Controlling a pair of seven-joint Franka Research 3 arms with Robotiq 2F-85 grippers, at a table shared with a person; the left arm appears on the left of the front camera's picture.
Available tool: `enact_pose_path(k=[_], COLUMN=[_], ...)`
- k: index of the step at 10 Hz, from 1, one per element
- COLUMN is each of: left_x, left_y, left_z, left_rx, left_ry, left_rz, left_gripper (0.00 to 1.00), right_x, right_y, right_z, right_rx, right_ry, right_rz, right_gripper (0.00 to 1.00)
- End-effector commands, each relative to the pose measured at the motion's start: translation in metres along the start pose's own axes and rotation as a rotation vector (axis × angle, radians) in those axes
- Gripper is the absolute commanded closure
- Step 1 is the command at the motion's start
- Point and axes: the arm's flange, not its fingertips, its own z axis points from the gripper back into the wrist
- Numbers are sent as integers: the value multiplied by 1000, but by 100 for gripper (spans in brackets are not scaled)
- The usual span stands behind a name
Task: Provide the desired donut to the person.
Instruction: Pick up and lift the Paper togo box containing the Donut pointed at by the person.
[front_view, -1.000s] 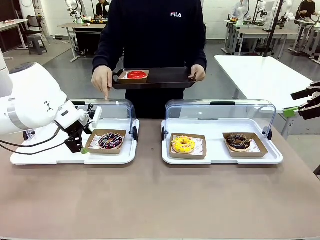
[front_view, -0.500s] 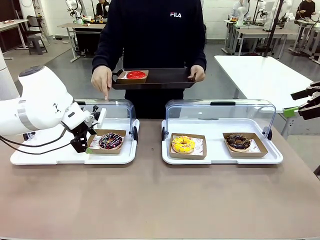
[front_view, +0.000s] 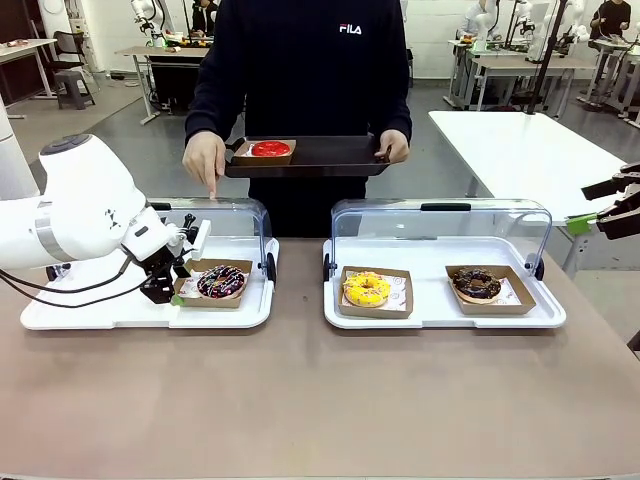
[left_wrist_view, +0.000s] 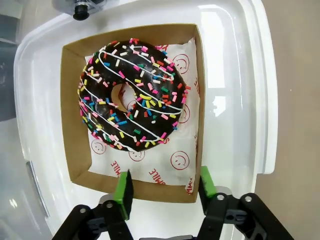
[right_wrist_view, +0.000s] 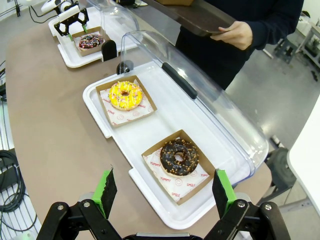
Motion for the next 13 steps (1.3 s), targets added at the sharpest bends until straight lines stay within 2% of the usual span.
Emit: enact_pose_path(k=[1,8,13], left_x=[6,10,10], left_y=[4,1,-27], left_z=[0,3,42], left_rx=[-19,-40,3], left_ry=[15,1,12], left_rz=[10,-8,-56], left_gripper=[100,100,100], right_x=[-2,-2,-2], right_y=[0,0,0], right_z=[-2,-2,-2], right_rx=[8,8,8], right_ry=[-19,-19,-19], right_rz=[1,1,1], right_gripper=[0,0,0])
